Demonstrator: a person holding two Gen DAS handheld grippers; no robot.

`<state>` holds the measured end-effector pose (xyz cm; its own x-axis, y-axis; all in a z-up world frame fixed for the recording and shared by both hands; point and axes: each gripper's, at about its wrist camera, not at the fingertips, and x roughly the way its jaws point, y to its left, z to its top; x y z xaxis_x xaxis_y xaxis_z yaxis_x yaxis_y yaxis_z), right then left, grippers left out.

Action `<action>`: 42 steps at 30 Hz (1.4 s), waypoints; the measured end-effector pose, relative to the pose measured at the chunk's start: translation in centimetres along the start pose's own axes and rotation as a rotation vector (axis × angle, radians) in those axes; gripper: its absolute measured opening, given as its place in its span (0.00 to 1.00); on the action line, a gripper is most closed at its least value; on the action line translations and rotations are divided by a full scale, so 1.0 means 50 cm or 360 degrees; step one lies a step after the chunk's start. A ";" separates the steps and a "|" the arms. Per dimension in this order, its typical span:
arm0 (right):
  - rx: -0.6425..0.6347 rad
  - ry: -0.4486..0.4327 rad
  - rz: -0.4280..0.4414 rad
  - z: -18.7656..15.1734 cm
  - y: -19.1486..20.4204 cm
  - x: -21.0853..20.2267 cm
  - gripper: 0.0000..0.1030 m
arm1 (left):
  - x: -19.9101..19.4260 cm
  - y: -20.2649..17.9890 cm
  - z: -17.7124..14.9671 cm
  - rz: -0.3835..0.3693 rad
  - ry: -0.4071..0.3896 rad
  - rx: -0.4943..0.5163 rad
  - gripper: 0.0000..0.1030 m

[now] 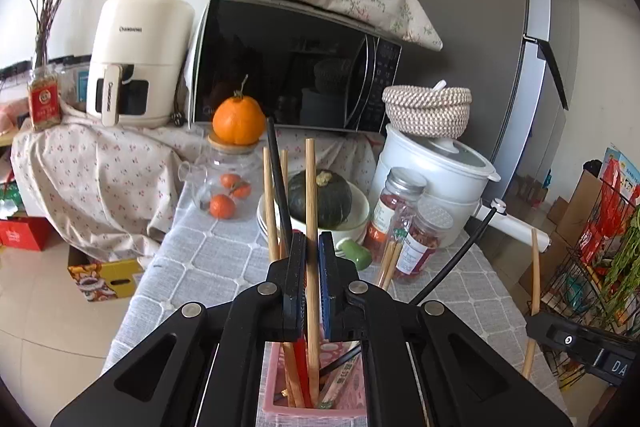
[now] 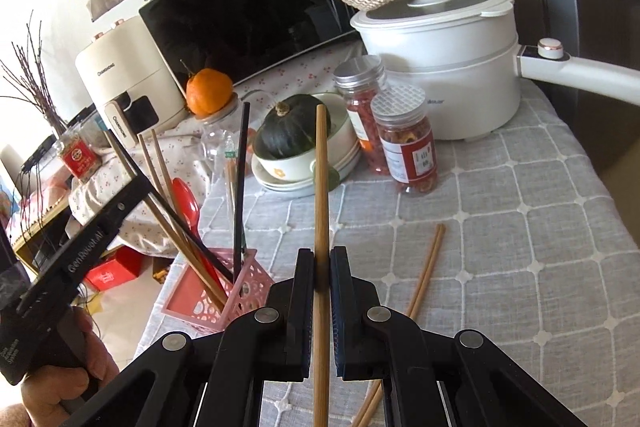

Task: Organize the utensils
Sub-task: 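Insert the wooden chopstick into the basket and open the left tool while the right lifts its chopstick, then lower the wooden chopstick into the pink basket and open the right tool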

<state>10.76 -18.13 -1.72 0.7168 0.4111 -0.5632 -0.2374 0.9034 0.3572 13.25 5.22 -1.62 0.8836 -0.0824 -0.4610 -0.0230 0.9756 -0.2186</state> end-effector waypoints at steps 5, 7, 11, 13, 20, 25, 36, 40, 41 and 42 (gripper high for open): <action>-0.0021 -0.0073 0.0023 0.015 0.028 -0.015 0.06 | -0.003 0.006 0.006 0.0002 0.0188 -0.0032 0.28; -0.0023 -0.0106 0.0042 0.024 0.043 -0.020 0.06 | -0.024 0.007 0.008 -0.0003 0.0209 -0.0006 0.56; -0.0029 -0.0189 0.0096 0.047 0.077 -0.027 0.06 | -0.067 0.017 0.008 0.0008 0.0285 0.0065 0.66; -0.0054 -0.0238 0.0117 0.059 0.099 -0.025 0.06 | -0.080 0.028 0.003 0.0022 0.0332 0.0106 0.72; -0.0253 -0.0445 0.0211 0.089 0.175 -0.005 0.06 | -0.061 0.110 -0.030 0.0117 0.0633 0.0031 0.73; -0.0333 -0.0522 0.0216 0.084 0.199 0.044 0.06 | -0.043 0.148 -0.039 0.0144 0.0694 -0.0050 0.73; -0.0244 -0.0625 0.0133 0.082 0.189 0.112 0.06 | -0.011 0.149 -0.047 0.0120 0.0748 -0.0039 0.73; -0.0239 -0.0674 0.0129 0.087 0.192 0.105 0.06 | -0.015 0.152 -0.045 0.0124 0.0732 -0.0037 0.73; -0.0243 -0.0676 0.0123 0.084 0.193 0.107 0.06 | -0.014 0.155 -0.045 0.0126 0.0732 -0.0046 0.73; -0.0250 -0.0670 0.0116 0.080 0.196 0.111 0.06 | -0.014 0.158 -0.045 0.0126 0.0732 -0.0056 0.73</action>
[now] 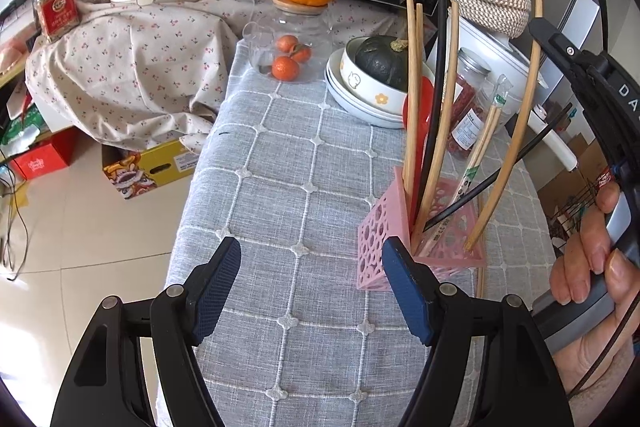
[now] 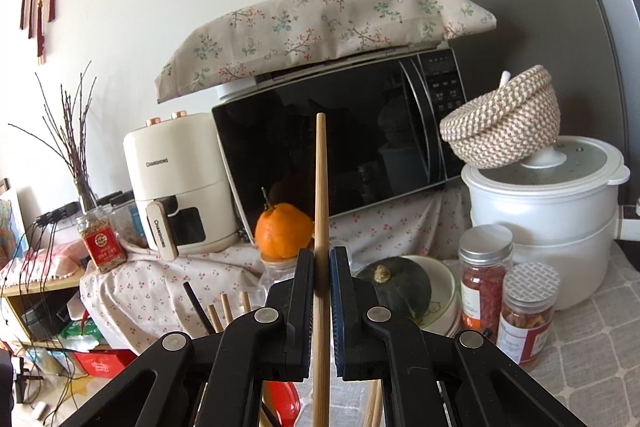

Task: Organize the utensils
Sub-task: 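Lower the wooden chopstick into the pink basket and open the right tool, then grasp the last wooden chopstick with the left tool while the right moves to the white spoon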

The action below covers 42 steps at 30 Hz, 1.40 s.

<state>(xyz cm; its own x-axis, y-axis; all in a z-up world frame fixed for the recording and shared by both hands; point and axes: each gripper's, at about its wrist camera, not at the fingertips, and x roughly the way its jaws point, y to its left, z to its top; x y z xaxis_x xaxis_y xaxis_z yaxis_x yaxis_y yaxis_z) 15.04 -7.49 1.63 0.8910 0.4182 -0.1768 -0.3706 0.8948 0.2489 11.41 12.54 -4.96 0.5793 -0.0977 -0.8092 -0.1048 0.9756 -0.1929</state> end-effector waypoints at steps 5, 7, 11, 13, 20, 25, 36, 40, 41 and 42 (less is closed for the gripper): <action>-0.0001 0.0047 -0.0031 -0.032 0.004 0.019 0.06 | -0.002 0.001 -0.001 0.0000 -0.0008 -0.0008 0.73; -0.0009 0.0039 -0.0061 -0.039 0.003 0.023 0.06 | -0.004 0.001 -0.001 -0.0004 -0.0012 -0.0008 0.73; -0.0010 0.0034 -0.0091 -0.052 0.002 0.027 0.07 | -0.004 0.000 -0.001 -0.0007 -0.0014 -0.0006 0.73; -0.0005 0.0049 -0.0089 -0.058 0.001 0.031 0.07 | -0.003 -0.001 -0.001 -0.0005 -0.0012 -0.0009 0.73; 0.0016 0.0058 -0.0086 -0.061 0.001 0.033 0.07 | -0.009 -0.009 -0.002 -0.0014 -0.0029 0.0007 0.73; -0.0025 0.0147 -0.0063 -0.079 0.002 0.030 0.08 | -0.007 -0.007 -0.002 -0.0025 -0.0012 -0.0011 0.73; -0.0010 0.0475 0.0023 -0.048 -0.029 -0.040 0.38 | -0.008 -0.049 -0.019 -0.0062 0.0061 0.0094 0.73; -0.0013 0.0586 -0.0060 -0.028 -0.056 -0.091 0.47 | -0.015 -0.086 -0.037 -0.0098 0.0106 0.0168 0.74; -0.0013 0.0606 -0.0083 -0.025 -0.063 -0.106 0.49 | -0.017 -0.096 -0.043 -0.0099 0.0118 0.0190 0.74; -0.0018 0.0638 -0.0116 -0.023 -0.072 -0.120 0.54 | -0.019 -0.105 -0.048 -0.0103 0.0129 0.0209 0.74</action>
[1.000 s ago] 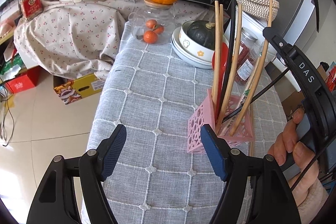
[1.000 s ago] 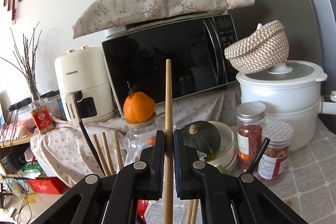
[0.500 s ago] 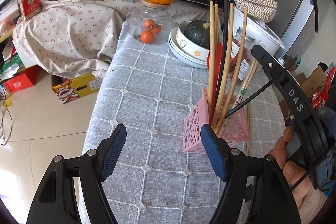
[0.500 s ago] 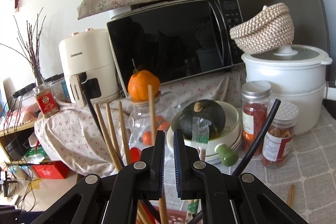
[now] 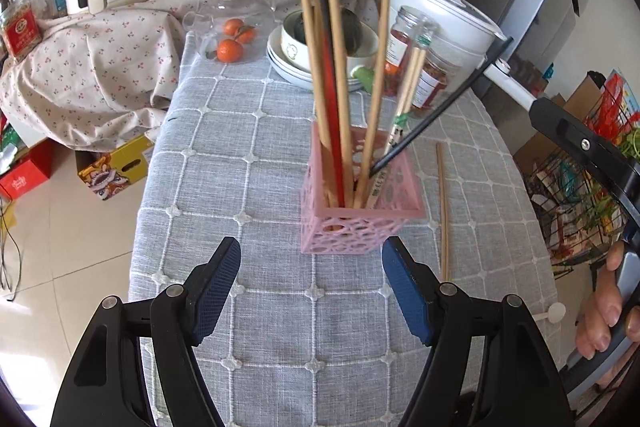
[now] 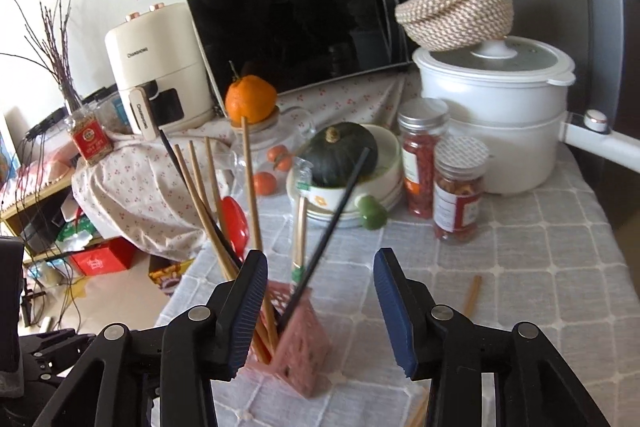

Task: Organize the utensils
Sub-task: 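Grasp the last wooden chopstick with the left tool while the right moves to the white spoon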

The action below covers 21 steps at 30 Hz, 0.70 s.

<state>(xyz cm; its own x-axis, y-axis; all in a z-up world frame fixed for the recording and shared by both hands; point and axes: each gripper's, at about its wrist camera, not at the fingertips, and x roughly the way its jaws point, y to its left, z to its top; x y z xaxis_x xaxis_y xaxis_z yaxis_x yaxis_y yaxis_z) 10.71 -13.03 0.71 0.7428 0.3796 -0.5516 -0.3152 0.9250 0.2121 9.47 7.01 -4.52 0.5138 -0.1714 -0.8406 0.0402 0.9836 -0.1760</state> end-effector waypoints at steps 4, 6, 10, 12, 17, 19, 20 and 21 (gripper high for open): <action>0.0031 0.0125 -0.0095 -0.022 -0.041 -0.053 0.63 | -0.003 -0.036 -0.019 -0.0036 0.0054 0.0057 0.76; 0.0052 0.0178 -0.0143 -0.036 -0.060 -0.076 0.64 | -0.005 -0.053 -0.029 -0.0050 0.0082 0.0079 0.76; 0.0087 0.0281 -0.0187 -0.069 -0.091 -0.116 0.68 | -0.006 -0.083 -0.048 -0.0084 0.0140 0.0124 0.76; 0.0127 0.0332 -0.0209 -0.085 -0.109 -0.129 0.69 | -0.002 -0.096 -0.056 -0.0122 0.0185 0.0129 0.76; 0.0267 0.0463 -0.0217 -0.118 -0.165 -0.146 0.70 | 0.016 -0.135 -0.074 -0.0175 0.0269 0.0153 0.76; 0.0316 0.0525 -0.0238 -0.131 -0.193 -0.150 0.70 | 0.025 -0.153 -0.082 -0.0191 0.0302 0.0173 0.76; 0.0346 0.0562 -0.0250 -0.139 -0.208 -0.151 0.71 | 0.031 -0.162 -0.083 -0.0197 0.0322 0.0179 0.76; 0.0374 0.0600 -0.0259 -0.148 -0.225 -0.152 0.71 | 0.038 -0.170 -0.083 -0.0205 0.0342 0.0184 0.76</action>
<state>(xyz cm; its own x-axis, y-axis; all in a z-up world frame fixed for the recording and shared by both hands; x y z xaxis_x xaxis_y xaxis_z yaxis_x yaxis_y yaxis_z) 4.25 -26.43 -3.46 0.4914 0.2369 -0.8381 -0.0379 0.9672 0.2512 6.54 -1.93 -6.74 0.3048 -0.2913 -0.9068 0.1971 0.9508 -0.2392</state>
